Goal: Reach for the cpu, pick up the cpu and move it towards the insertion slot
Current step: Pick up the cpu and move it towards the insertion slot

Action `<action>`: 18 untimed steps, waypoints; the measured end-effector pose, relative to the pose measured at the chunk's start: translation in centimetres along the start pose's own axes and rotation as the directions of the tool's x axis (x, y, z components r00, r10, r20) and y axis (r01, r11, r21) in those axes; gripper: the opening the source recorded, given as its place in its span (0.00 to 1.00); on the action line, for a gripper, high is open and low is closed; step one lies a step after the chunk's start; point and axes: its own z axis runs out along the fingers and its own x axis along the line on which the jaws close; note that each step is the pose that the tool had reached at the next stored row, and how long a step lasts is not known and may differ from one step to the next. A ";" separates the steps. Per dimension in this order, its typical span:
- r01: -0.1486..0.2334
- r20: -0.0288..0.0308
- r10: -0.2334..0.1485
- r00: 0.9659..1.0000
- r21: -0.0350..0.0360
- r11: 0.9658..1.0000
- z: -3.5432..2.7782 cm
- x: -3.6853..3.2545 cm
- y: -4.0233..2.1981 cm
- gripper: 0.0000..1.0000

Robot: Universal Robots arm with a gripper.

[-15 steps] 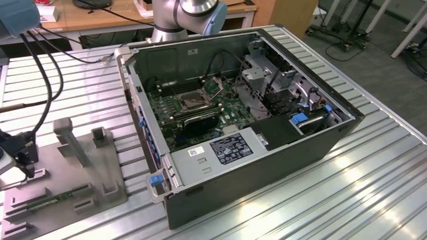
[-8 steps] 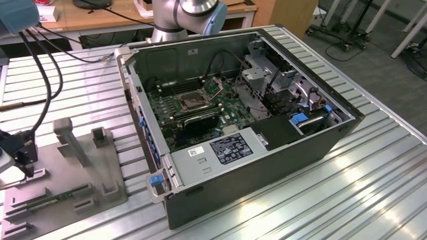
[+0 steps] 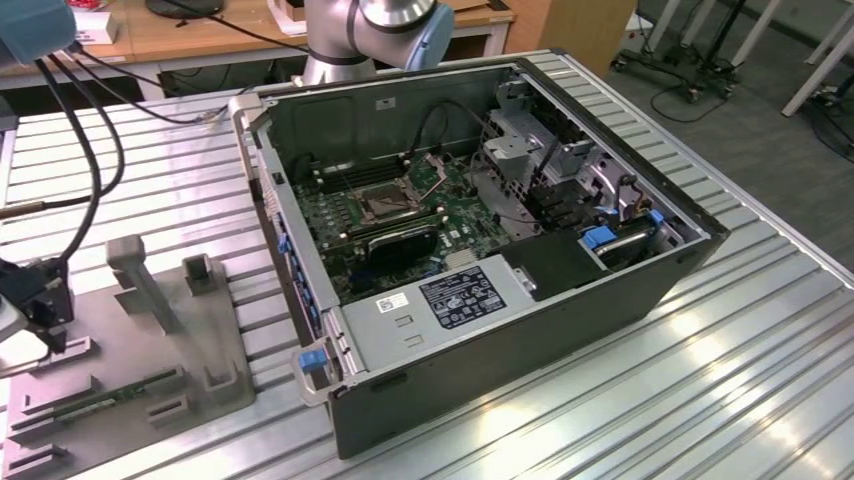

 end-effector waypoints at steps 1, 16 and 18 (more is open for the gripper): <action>0.000 0.000 0.000 1.000 0.000 1.000 -0.05 0.00 0.00 0.55; -0.001 0.000 0.001 1.000 0.002 1.000 -0.57 0.00 0.02 0.55; -0.001 0.000 0.001 1.000 0.002 1.000 -0.56 0.00 0.02 0.55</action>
